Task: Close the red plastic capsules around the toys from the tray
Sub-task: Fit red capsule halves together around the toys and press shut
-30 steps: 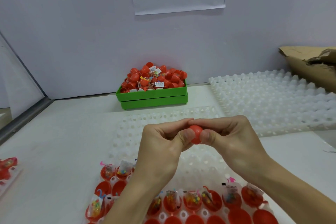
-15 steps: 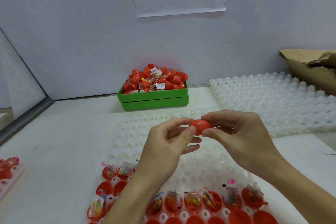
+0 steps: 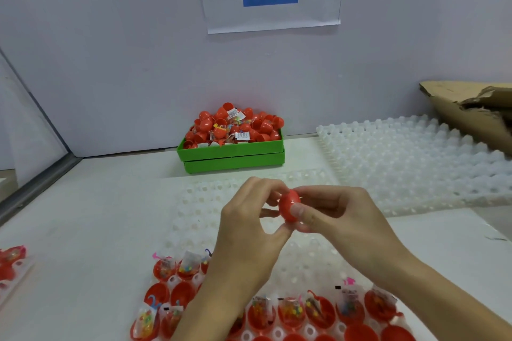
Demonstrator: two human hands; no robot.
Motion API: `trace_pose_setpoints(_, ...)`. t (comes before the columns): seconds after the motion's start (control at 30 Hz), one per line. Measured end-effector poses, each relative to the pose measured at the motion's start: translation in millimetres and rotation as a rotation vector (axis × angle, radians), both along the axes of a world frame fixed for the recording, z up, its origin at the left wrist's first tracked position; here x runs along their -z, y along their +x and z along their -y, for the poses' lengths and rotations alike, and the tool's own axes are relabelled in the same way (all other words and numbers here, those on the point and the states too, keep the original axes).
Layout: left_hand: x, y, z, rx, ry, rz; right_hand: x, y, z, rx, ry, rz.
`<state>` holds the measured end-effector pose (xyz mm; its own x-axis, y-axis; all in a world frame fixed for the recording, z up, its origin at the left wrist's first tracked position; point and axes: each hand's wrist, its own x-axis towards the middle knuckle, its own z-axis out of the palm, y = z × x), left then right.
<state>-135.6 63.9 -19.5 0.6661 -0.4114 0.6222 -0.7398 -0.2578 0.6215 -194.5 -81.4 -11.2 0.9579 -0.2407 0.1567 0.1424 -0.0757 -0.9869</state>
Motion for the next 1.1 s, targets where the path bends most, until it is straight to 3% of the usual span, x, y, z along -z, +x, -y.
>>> trace_pose_setpoints(0.1,-3,1,-5,0.022,0.021,-0.035,-2,4,-1,0.046,0.043,-0.012)
trace_pose_setpoints(0.3,-7,5,-12,-0.048,-0.054,-0.085,-17,42,65,0.15,0.528,-0.053)
trace_pose_setpoints(0.57,4,15,-10,-0.072,-0.055,-0.029,-75,118,232,0.599,0.859,0.203)
trace_pose_setpoints(0.73,6,21,-7,-0.063,-0.045,0.051,-81,128,283,0.688,1.147,0.32)
trace_pose_setpoints(0.83,4,22,-8,-0.07,0.007,0.087,-67,122,262,0.5,0.988,0.169)
trace_pose_setpoints(1.0,3,25,-14,-0.154,0.12,0.109,-29,109,197,0.348,0.471,-0.112)
trace_pose_setpoints(1.1,-5,30,-28,-0.297,0.238,0.119,-19,92,153,0.147,0.049,-0.191)
